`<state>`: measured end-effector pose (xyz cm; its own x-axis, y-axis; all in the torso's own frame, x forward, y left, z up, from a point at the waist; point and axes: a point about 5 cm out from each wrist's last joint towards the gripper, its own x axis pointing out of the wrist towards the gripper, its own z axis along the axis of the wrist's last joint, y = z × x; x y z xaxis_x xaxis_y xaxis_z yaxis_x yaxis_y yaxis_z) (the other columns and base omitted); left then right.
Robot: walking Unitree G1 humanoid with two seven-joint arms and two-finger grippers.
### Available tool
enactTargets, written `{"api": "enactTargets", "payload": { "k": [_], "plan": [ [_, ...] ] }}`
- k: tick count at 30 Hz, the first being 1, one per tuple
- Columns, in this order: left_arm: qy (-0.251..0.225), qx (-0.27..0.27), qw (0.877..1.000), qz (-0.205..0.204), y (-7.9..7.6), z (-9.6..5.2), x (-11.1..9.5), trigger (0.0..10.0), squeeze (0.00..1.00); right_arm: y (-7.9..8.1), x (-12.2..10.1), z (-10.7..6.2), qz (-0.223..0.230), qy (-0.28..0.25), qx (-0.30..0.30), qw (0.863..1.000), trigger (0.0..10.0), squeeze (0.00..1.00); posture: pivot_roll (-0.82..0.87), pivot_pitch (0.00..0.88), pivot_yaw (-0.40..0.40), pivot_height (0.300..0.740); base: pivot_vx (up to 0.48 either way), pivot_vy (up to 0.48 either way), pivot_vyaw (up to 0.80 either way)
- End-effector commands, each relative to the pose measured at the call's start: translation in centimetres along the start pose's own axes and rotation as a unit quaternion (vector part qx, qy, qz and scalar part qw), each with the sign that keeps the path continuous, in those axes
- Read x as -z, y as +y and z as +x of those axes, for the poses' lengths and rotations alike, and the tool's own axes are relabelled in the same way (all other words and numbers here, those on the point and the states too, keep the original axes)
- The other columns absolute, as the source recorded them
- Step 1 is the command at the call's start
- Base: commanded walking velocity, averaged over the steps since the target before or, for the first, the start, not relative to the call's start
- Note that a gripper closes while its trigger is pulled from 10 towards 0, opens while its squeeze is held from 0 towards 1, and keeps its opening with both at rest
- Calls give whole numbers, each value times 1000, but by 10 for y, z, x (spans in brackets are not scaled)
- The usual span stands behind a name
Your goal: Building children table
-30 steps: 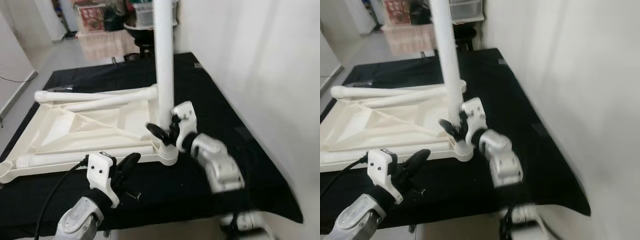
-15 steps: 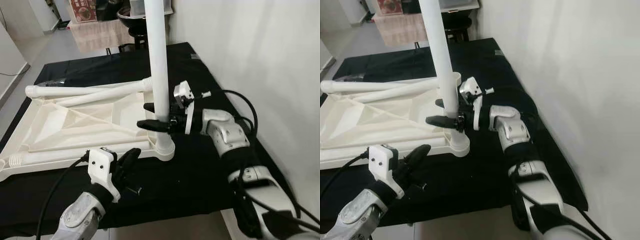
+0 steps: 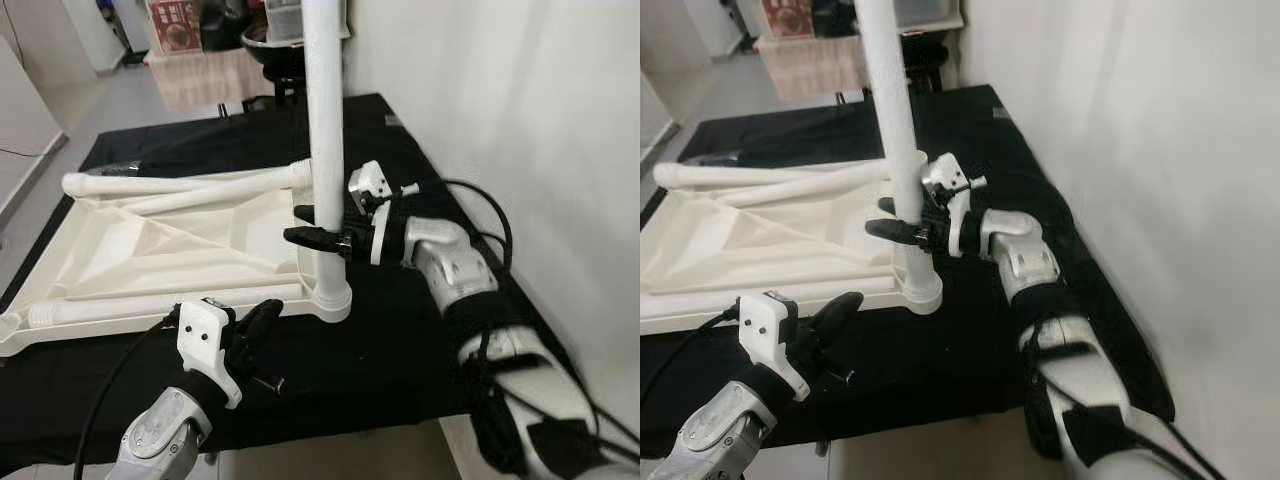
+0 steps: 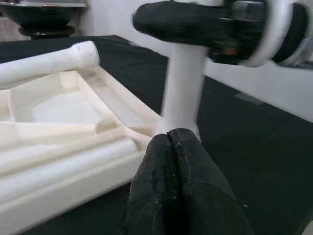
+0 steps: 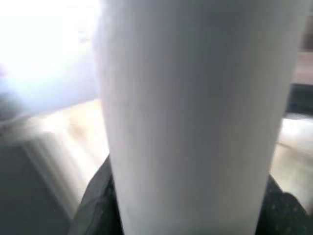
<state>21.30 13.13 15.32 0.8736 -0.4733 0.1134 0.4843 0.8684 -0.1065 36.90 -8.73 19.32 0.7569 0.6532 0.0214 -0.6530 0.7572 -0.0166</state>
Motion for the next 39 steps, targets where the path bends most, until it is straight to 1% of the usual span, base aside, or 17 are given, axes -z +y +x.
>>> {"api": "enactTargets", "payload": {
  "k": [1, 4, 6, 12, 13, 14, 15, 16, 20, 22, 26, 27, 33, 34, 35, 36, 39],
  "plan": [
    [3, -3, 1000, -1, 2, -2, 1, 10000, 0, 6, 35, -21, 41, 50, 141, 988, 0, 0, -77, 86, 41, 740, 0, 0, 0],
    [3, -3, 1000, -1, 3, -2, 1, 10000, 0, 21, 38, -26, 48, 45, 124, 990, 0, 0, -77, 86, 41, 740, 0, 0, 0],
    [5, 1, 1000, -5, 4, 0, 2, 10000, 0, 43, 40, -23, 24, 40, 49, 998, 0, 0, -95, 73, 53, 740, 0, 0, 0],
    [1, 10, 1000, -18, 5, 2, 2, 10000, 0, 45, 35, -13, -15, 49, 36, 998, 0, 0, -93, 67, 40, 740, 0, 0, 0],
    [-2, 5, 1000, -17, 5, 2, 2, 10000, 0, 45, 31, -11, -16, 46, 43, 998, 10000, 0, -91, 70, 39, 740, 0, 0, 0],
    [-2, 5, 1000, -17, 5, 2, 2, 10000, 0, 45, 31, -11, -16, 46, 43, 998, 10000, 0, -91, 70, 39, 740, 0, 0, 0],
    [-5, -1, 1000, -17, 6, 3, 1, 10000, 0, 44, 27, -9, -11, 45, 38, 998, 10000, 984, -87, 70, 37, 740, 0, 0, 0],
    [-7, -4, 1000, -17, 7, 3, 1, 10000, 0, 41, 22, -6, -11, 39, 18, 999, 10000, 1000, -85, 71, 34, 740, 0, 0, 0],
    [-9, -6, 1000, -18, 7, 3, 1, 10000, 0, 40, 7, -1, -4, 16, -43, 999, 10000, 1000, -88, 71, 36, 740, 0, 0, 0],
    [-8, 0, 1000, -24, 7, 4, 1, 10000, 0, 40, -17, 2, -2, -33, -210, 977, 10000, 1000, -91, 70, 40, 740, 0, 0, 0],
    [-8, 2, 1000, -25, 7, 4, 1, 10000, 0, 39, -21, 3, 6, -35, -253, 967, 10000, 1000, -85, 69, 37, 740, 0, 0, 0],
    [-8, 2, 1000, -26, 7, 5, 1, 10000, 0, 38, -21, 5, 1, -23, -288, 957, 10000, 0, -78, 69, 36, 740, 0, 0, 0],
    [-9, 1, 1000, -26, 6, 5, 1, 10000, 0, 35, -17, 7, -7, 16, -362, 932, 10000, 0, -78, 70, 36, 740, 0, 0, 0],
    [-9, 1, 1000, -26, 6, 5, 1, 10000, 0, 33, -16, 9, 1, 24, -367, 930, 3373, 0, -73, 70, 37, 740, 0, 0, 0],
    [-9, 1, 1000, -26, 6, 5, 1, 10000, 0, 32, -15, 10, 8, 29, -369, 929, 3373, 0, -74, 71, 37, 740, 0, 0, 0],
    [-9, 1, 1000, -27, 6, 5, 1, 10000, 0, 30, -14, 11, 14, 34, -375, 926, 0, 0, -75, 71, 38, 740, 0, 0, 0],
    [-9, 2, 1000, -27, 6, 5, 1, 10000, 0, 26, -12, 11, 18, 39, -374, 926, 0, 0, -75, 71, 38, 740, 0, 0, 0]
  ]
}}
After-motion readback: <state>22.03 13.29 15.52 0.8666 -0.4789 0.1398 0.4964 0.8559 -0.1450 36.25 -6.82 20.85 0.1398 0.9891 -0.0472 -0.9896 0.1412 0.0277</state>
